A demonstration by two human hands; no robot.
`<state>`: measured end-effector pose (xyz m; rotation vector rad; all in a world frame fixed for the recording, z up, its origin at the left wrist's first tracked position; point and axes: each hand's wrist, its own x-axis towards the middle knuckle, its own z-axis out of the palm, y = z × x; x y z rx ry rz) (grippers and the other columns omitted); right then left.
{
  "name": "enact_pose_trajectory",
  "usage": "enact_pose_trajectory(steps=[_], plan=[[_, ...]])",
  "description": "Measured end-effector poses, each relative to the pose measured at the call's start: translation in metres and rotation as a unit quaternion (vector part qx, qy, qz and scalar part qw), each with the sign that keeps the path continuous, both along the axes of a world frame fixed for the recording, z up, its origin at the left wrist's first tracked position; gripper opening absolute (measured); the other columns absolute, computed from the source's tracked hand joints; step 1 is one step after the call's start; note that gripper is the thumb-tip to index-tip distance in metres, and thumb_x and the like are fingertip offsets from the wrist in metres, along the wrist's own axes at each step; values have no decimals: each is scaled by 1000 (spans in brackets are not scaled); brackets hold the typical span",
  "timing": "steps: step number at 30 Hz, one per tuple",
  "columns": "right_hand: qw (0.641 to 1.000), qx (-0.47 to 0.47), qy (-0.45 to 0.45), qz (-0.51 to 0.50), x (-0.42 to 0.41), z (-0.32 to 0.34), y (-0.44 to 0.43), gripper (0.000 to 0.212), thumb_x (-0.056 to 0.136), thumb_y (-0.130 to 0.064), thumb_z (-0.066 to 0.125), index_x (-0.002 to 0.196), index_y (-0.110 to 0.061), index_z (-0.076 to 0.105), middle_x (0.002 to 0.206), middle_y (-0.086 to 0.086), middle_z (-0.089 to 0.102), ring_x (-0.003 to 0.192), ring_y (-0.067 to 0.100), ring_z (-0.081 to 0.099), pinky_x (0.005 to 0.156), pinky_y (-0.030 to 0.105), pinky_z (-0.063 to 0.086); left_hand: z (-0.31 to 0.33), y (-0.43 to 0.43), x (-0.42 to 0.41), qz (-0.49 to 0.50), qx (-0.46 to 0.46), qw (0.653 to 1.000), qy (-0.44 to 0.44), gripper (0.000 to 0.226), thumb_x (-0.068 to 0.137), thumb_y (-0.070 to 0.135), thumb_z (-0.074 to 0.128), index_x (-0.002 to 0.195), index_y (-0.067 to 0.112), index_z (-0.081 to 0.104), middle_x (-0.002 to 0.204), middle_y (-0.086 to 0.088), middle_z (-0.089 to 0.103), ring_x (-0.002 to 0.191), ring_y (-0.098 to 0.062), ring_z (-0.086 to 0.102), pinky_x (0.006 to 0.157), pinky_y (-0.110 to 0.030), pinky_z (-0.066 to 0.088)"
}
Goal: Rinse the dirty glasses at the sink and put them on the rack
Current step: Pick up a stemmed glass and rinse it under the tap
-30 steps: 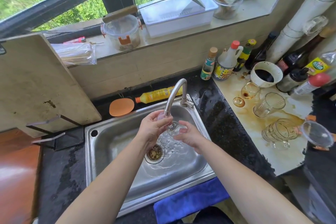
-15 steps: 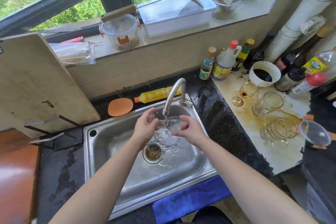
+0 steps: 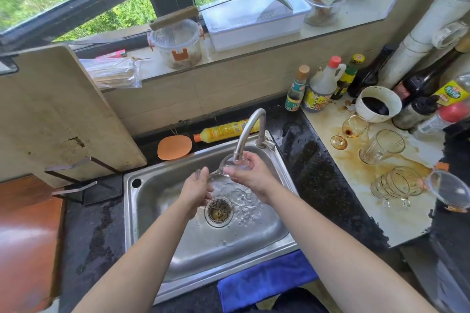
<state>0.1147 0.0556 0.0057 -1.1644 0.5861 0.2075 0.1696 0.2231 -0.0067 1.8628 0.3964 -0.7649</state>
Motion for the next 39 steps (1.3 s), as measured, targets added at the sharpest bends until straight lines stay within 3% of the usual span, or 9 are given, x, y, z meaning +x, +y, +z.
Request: enact_pose_trajectory(steps=[5, 10, 13, 15, 24, 29, 32, 36, 39], plan=[[1000, -4, -8, 17, 2, 1, 7, 64, 76, -4, 87, 129, -15, 52, 125, 7, 63, 120, 21, 63, 95, 40, 59, -9, 7, -3, 58, -43, 997, 25, 26, 104, 30, 52, 99, 6, 59, 79, -10, 53, 65, -18, 57, 61, -27, 51], [997, -72, -3, 35, 0, -4, 12, 67, 70, -9, 93, 126, -18, 58, 124, 3, 65, 115, 21, 66, 99, 36, 56, -12, 5, -5, 78, -71, 993, 47, 42, 103, 4, 50, 143, -1, 40, 92, -16, 57, 76, -24, 57, 68, -32, 55], [994, -92, -9, 61, -1, 0, 11, 70, 72, -3, 89, 132, -17, 55, 120, -1, 63, 113, 18, 66, 101, 36, 55, -10, 3, -10, 75, -70, 993, 62, 39, 100, -2, 52, 138, 0, 42, 114, -26, 61, 85, -26, 63, 59, -29, 59], [993, -91, -11, 76, -1, 2, 9, 70, 75, 3, 85, 134, -14, 53, 117, -5, 62, 111, 16, 66, 99, 33, 55, -13, 3, -13, 68, -72, 992, 78, 34, 100, -4, 52, 133, -2, 46, 112, -26, 64, 83, -27, 64, 58, -28, 60], [993, -116, -1, 27, 0, 5, 12, 59, 75, -25, 91, 121, -20, 55, 117, 0, 59, 110, 21, 66, 82, 36, 64, -19, 1, -20, 46, -64, 993, 88, 23, 104, 7, 50, 124, 1, 56, 99, -17, 68, 68, -18, 62, 51, -22, 54], [996, -85, 14, 31, 0, 2, 8, 72, 74, -24, 92, 132, -17, 51, 128, 3, 57, 112, 20, 65, 82, 36, 64, -11, 6, -18, 68, -126, 986, 85, 21, 102, 1, 51, 123, -1, 52, 105, -21, 60, 89, -28, 63, 82, -38, 58], [991, -111, -6, 73, 0, -2, 5, 67, 73, -19, 91, 129, -24, 53, 131, 0, 58, 113, 21, 66, 85, 40, 63, -12, 9, -16, 71, -115, 988, 78, 20, 105, 12, 49, 124, 6, 52, 112, -24, 63, 87, -28, 64, 74, -34, 58], [989, -124, -5, 82, 1, -1, 5, 64, 68, -28, 94, 120, -28, 56, 124, 8, 63, 112, 24, 68, 82, 42, 64, -12, 9, -17, 76, -120, 986, 91, 30, 109, 27, 39, 125, 6, 53, 86, -15, 61, 69, -21, 56, 64, -30, 50], [987, -135, 6, 88, -1, 0, 5, 74, 70, -24, 95, 127, -20, 49, 122, 3, 60, 109, 15, 65, 82, 36, 64, -10, 10, -17, 96, -141, 981, 96, 28, 107, 25, 46, 130, 9, 49, 103, -18, 56, 84, -28, 64, 69, -33, 55]])
